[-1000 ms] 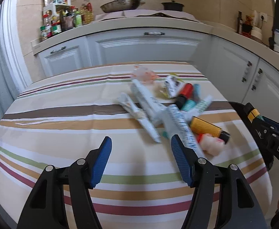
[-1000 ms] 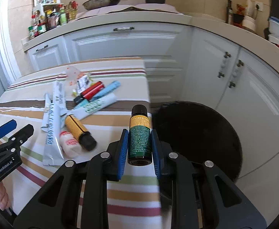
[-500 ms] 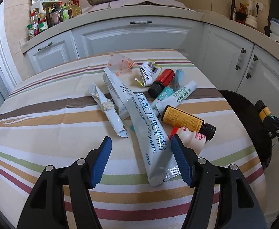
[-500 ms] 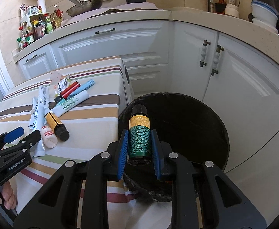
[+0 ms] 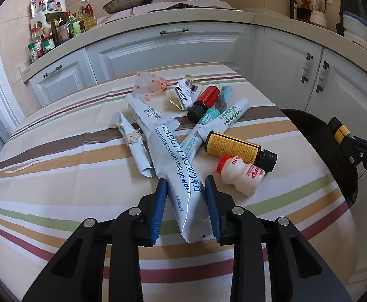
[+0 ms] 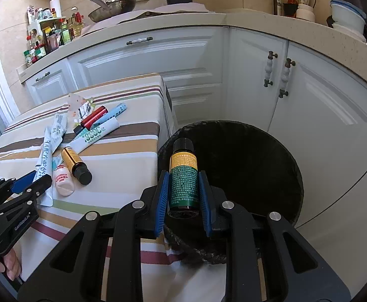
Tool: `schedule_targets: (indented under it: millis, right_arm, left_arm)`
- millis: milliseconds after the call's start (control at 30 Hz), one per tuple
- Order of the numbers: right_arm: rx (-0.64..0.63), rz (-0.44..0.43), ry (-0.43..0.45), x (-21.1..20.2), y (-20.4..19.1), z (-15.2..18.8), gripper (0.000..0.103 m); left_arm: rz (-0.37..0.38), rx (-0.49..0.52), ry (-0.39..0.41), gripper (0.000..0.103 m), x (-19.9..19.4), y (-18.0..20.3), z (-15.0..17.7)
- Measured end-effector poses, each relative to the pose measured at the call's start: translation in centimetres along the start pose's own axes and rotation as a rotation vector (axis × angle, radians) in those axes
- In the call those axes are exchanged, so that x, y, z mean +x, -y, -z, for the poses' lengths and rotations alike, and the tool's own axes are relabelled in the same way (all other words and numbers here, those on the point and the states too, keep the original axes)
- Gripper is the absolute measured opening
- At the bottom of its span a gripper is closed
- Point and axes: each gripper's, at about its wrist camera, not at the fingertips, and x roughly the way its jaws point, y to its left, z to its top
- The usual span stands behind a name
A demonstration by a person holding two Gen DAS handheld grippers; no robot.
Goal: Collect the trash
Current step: 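Carry the green can over the bin with the right gripper while the left gripper grasps the milk powder packet, then release the green can into the bin while the left gripper drops the milk powder packet in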
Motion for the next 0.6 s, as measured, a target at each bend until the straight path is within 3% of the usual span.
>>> schedule_targets:
  millis: [267, 600]
  right_arm:
    - [0.004, 0.009, 0.022, -0.9, -0.1, -0.3, 0.023]
    - [0.03, 0.063, 0.059, -1.9, 1.6, -1.1, 0.023]
  left_arm:
    - [0.0, 0.002, 0.073, 0.029, -2.3, -0.1, -0.7]
    - [0.065, 0.048, 0.146, 0.028, -3.8, 2.2, -2.7]
